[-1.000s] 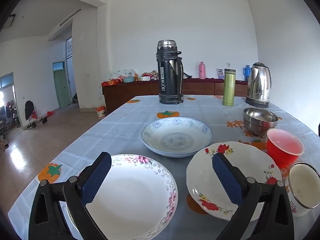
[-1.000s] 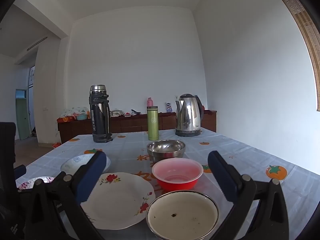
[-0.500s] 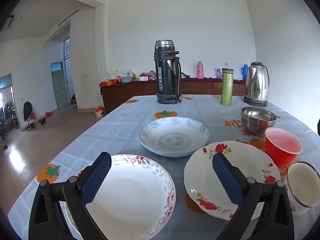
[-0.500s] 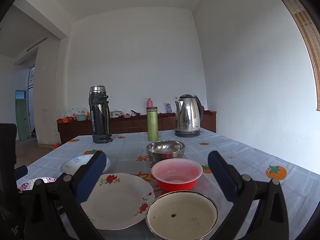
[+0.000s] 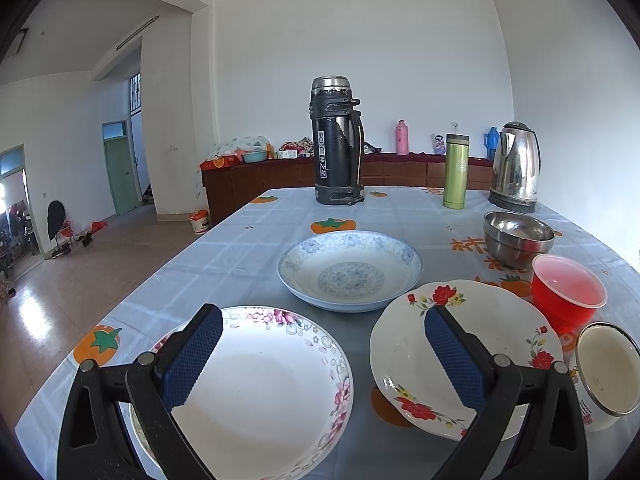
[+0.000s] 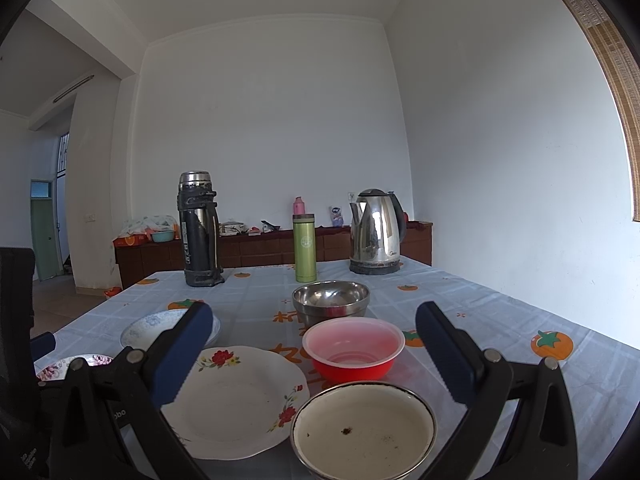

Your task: Organize plates and bowls

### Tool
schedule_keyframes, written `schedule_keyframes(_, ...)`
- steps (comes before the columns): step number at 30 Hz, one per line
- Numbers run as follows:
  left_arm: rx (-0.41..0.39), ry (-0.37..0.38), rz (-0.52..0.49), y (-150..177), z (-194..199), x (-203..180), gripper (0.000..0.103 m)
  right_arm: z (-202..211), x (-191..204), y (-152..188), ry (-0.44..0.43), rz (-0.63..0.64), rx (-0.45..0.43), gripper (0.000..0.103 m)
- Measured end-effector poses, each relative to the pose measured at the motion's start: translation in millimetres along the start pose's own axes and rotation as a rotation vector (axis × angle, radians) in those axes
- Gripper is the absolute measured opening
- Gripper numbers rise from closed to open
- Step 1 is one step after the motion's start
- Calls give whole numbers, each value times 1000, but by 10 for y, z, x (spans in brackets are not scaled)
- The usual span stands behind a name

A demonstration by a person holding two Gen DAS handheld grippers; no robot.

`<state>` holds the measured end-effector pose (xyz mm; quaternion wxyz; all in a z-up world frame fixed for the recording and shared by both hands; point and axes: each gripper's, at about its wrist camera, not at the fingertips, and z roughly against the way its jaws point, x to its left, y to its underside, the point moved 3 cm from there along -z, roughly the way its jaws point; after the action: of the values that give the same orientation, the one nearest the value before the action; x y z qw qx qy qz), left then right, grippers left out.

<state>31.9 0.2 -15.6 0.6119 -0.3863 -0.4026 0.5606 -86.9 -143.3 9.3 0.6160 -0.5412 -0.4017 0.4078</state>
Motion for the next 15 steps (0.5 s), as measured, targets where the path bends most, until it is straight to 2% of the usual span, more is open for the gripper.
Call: schedule_keyframes(15, 0, 0, 0, -3, -3, -4, 102, 9, -3, -20, 1, -1, -1, 103)
